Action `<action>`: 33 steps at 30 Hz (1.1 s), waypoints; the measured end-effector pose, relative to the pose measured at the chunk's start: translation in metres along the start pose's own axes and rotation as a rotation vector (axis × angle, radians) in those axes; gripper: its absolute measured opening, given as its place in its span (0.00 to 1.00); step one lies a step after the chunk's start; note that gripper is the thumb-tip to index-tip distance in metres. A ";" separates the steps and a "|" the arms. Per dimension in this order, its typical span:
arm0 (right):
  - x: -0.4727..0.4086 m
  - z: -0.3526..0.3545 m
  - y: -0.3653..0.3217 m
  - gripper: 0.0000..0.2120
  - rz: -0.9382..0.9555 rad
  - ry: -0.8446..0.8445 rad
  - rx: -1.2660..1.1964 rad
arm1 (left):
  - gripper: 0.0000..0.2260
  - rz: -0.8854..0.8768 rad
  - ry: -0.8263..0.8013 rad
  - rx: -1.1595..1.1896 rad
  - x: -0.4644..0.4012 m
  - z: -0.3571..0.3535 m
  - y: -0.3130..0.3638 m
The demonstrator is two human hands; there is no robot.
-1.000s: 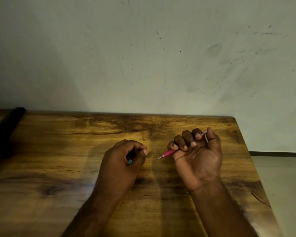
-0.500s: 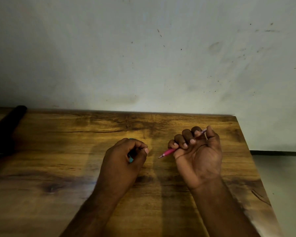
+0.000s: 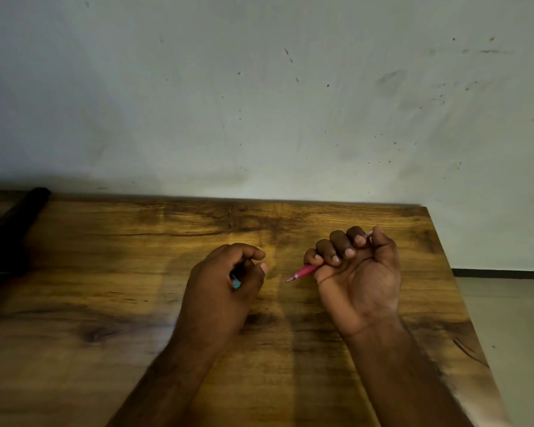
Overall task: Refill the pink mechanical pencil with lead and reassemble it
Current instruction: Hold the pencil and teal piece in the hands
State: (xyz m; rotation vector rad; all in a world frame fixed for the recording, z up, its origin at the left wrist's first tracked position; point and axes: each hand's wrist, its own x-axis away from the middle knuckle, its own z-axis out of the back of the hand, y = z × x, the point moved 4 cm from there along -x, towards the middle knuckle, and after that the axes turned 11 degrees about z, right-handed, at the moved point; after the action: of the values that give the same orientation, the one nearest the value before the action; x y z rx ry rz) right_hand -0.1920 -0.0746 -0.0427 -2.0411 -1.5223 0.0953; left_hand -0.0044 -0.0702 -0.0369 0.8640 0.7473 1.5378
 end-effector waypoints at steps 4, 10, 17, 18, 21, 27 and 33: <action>0.000 0.001 0.000 0.20 0.003 -0.003 0.016 | 0.07 0.004 0.000 -0.010 0.001 0.000 0.002; -0.001 0.002 0.001 0.20 -0.006 -0.017 0.019 | 0.08 0.000 0.001 -0.027 0.000 0.001 0.004; -0.001 0.002 0.001 0.20 -0.007 -0.029 0.023 | 0.09 -0.017 0.010 -0.047 -0.002 0.001 0.002; -0.001 0.002 0.001 0.20 -0.010 -0.034 0.029 | 0.09 -0.016 0.012 -0.052 -0.002 0.001 0.002; 0.000 0.001 0.002 0.20 -0.004 -0.037 0.043 | 0.10 -0.011 0.020 -0.056 -0.002 0.002 0.001; 0.000 0.000 0.003 0.20 -0.012 -0.057 0.041 | 0.14 0.028 0.027 -0.016 -0.001 0.002 0.001; 0.001 -0.001 0.004 0.19 -0.031 -0.074 0.028 | 0.20 0.057 0.040 0.008 -0.001 0.003 0.003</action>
State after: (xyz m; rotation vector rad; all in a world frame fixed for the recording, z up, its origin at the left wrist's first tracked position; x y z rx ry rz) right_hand -0.1882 -0.0747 -0.0436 -2.0111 -1.5881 0.1811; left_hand -0.0033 -0.0715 -0.0329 0.8690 0.7647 1.6075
